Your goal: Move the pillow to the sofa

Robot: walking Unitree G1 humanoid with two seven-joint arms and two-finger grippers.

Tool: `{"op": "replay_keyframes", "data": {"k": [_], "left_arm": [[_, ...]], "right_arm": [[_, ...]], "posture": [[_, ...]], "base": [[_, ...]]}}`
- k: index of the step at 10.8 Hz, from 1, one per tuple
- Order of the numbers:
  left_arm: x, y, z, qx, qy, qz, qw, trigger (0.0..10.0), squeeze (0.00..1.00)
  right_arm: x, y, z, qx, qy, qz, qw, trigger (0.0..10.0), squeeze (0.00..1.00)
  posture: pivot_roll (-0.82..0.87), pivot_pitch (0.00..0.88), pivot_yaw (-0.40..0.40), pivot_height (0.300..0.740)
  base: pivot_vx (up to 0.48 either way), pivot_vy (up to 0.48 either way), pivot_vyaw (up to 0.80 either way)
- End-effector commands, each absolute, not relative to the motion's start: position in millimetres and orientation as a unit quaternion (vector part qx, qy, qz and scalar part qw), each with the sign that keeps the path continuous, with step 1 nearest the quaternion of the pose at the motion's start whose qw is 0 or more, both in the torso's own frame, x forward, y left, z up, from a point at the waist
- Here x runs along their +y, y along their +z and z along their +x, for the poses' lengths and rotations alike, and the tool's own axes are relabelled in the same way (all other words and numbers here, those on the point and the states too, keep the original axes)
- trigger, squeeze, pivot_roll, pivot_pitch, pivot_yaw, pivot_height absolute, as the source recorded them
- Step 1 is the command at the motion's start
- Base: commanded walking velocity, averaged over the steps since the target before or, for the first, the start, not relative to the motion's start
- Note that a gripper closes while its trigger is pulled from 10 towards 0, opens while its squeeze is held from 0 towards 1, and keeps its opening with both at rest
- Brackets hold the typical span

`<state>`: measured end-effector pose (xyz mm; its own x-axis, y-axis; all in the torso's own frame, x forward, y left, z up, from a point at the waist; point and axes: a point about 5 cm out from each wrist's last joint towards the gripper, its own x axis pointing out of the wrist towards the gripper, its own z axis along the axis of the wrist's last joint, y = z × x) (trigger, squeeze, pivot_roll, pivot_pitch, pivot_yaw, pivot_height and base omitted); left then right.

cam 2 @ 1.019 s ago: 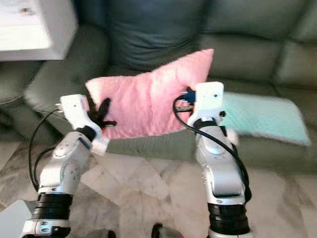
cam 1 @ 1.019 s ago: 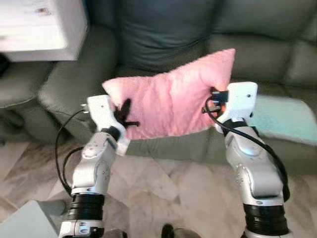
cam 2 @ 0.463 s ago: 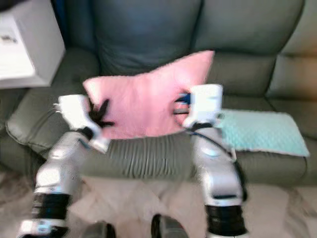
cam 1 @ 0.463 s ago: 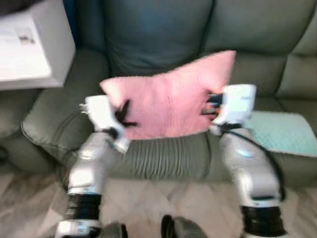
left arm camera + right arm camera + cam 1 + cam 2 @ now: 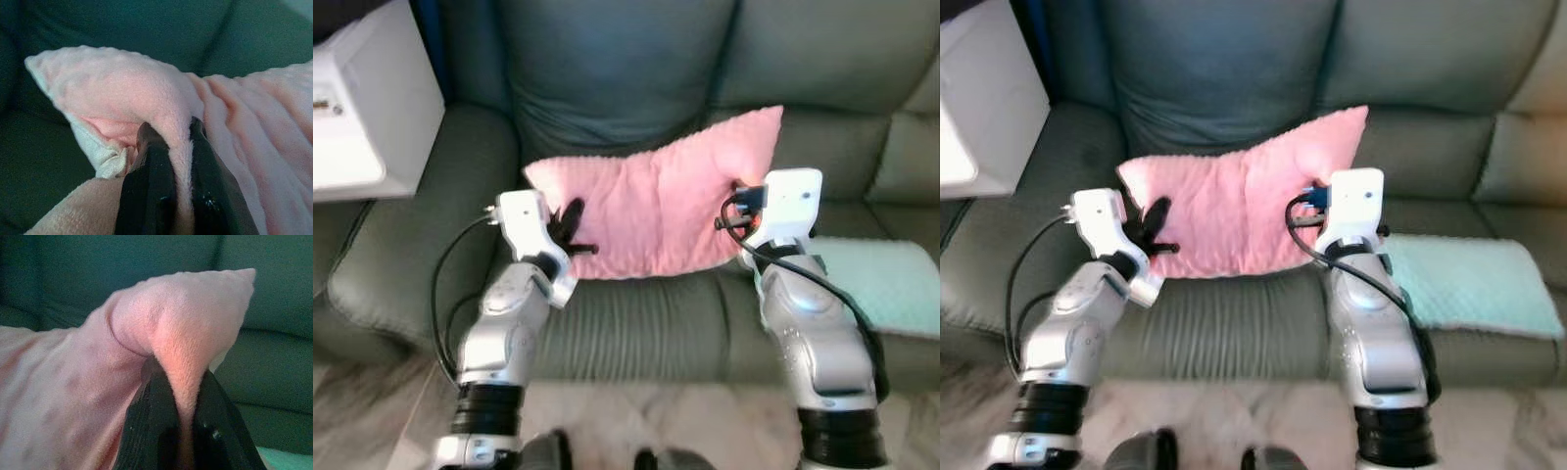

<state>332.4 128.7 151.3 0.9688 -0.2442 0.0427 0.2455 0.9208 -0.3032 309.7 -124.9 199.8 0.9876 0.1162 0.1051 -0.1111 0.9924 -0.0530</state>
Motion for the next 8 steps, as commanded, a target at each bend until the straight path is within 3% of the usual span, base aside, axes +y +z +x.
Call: {"op": "replay_keyframes", "data": {"k": [1, 2, 8], "left_arm": [[121.7, 154.7, 331.4, -0.009, -0.136, -0.157, 0.978, 10.0, 0.0], [121.2, 154.6, 330.5, -0.009, -0.141, -0.166, 0.976, 10.0, 0.0], [125.9, 148.4, 335.7, 0.018, -0.107, -0.134, 0.985, 10.0, 0.0]], "right_arm": [[-127.6, 203.7, 308.5, -0.062, 0.058, -0.027, 0.996, 10.0, 0.0], [-127.4, 202.9, 308.2, -0.061, 0.06, -0.026, 0.996, 10.0, 0.0], [-126.0, 200.9, 307.9, -0.058, 0.066, -0.024, 0.996, 10.0, 0.0]], "posture": [[-0.15, 0.21, -0.059, 0.74], [-0.14, 0.21, -0.059, 0.74], [-0.14, 0.205, -0.058, 0.74]], "base": [[0.428, 0.0, 0.0], [0.326, 0.0, 0.0], [0.0, 0.0, 0.0]]}}
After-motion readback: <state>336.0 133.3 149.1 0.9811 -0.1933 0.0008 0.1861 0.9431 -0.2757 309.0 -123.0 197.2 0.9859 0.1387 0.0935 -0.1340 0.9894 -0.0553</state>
